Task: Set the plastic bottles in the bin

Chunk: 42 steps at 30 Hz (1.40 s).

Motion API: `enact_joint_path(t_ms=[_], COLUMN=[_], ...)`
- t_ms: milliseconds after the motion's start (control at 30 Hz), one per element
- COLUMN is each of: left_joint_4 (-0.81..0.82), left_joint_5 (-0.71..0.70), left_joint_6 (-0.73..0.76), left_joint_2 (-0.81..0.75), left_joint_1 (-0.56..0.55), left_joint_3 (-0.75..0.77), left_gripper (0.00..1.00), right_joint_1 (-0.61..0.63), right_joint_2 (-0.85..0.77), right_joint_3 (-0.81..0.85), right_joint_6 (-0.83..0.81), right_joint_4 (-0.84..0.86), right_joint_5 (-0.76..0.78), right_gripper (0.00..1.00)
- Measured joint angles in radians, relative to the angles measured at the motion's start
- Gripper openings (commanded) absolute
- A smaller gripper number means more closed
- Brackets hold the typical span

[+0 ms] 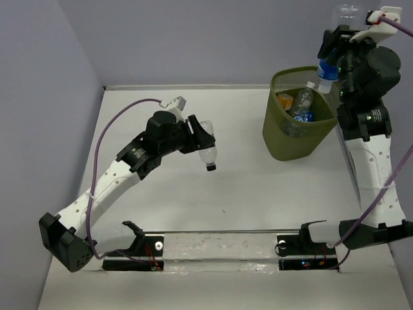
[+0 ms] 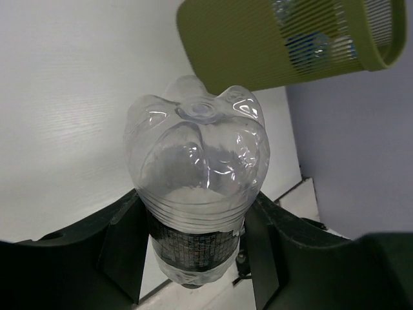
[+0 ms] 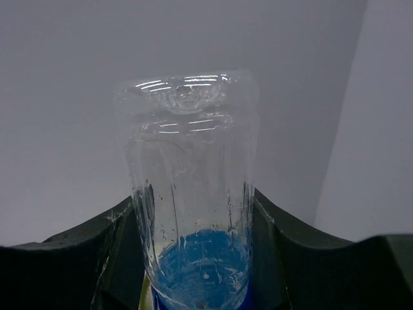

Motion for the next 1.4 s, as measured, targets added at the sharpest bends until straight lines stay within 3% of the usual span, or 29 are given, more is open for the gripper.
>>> enact_joint_path(t_ms=[133, 233, 267, 467, 533, 567, 600, 667, 700, 900, 1000, 1067, 1100, 1267, 1400], left_joint_4=[0.053, 0.082, 0.097, 0.15, 0.164, 0.168, 0.174, 0.18, 0.192, 0.294, 0.39, 0.452, 0.483, 0.57, 0.561], left_joint_5=[-0.053, -0.105, -0.117, -0.2, -0.218, -0.228, -0.235, -0.248, -0.255, -0.279, -0.312, -0.336, -0.348, -0.354, -0.347], left_joint_6=[-0.042, -0.049, -0.049, -0.034, -0.026, -0.022, -0.019, -0.013, -0.01, 0.003, 0.022, 0.046, 0.066, 0.122, 0.169], left_joint_2=[0.086, 0.172, 0.203, 0.367, 0.441, 0.488, 0.526, 0.608, 0.666, 0.875, 0.949, 1.005, 1.037, 1.214, 1.241], left_joint_1=[-0.113, -0.179, -0.196, -0.239, -0.244, -0.246, -0.246, -0.252, -0.257, -0.298, -0.321, -0.334, -0.341, -0.363, -0.37], left_joint_3=[0.121, 0.262, 0.311, 0.584, 0.687, 0.75, 0.803, 0.913, 0.986, 1.213, 1.24, 1.271, 1.296, 1.448, 1.418], left_gripper=[0.32, 0.32, 0.32, 0.32, 0.32, 0.32, 0.32, 0.32, 0.32, 0.33, 0.37, 0.61, 0.98, 0.99, 0.99], right_joint_1=[-0.157, -0.238, -0.261, -0.3, -0.299, -0.299, -0.299, -0.298, -0.298, -0.298, -0.298, -0.298, -0.298, -0.298, -0.298], right_joint_2=[-0.035, 0.013, 0.051, 0.135, 0.101, 0.074, 0.033, -0.057, -0.108, -0.607, -0.739, -0.791, -0.804, -0.84, -0.867], right_joint_3=[-0.119, -0.216, -0.243, -0.379, -0.381, -0.381, -0.381, -0.39, -0.402, -0.624, -0.698, -0.735, -0.743, -0.75, -0.725], right_joint_6=[-0.001, 0.018, 0.027, 0.066, 0.085, 0.104, 0.121, 0.163, 0.195, 0.404, 0.461, 0.491, 0.504, 0.539, 0.534], right_joint_4=[0.141, 0.174, 0.174, 0.088, 0.069, 0.063, 0.062, 0.057, 0.056, 0.085, 0.101, 0.084, 0.064, -0.005, -0.053], right_joint_5=[-0.024, -0.079, -0.097, -0.136, -0.148, -0.158, -0.168, -0.18, -0.184, -0.262, -0.325, -0.378, -0.409, -0.531, -0.573], right_gripper=[0.48, 0.77, 0.96, 1.0, 0.95, 0.86, 0.52, 0.14, 0.0, 0.0, 0.0, 0.0, 0.0, 0.0, 0.0])
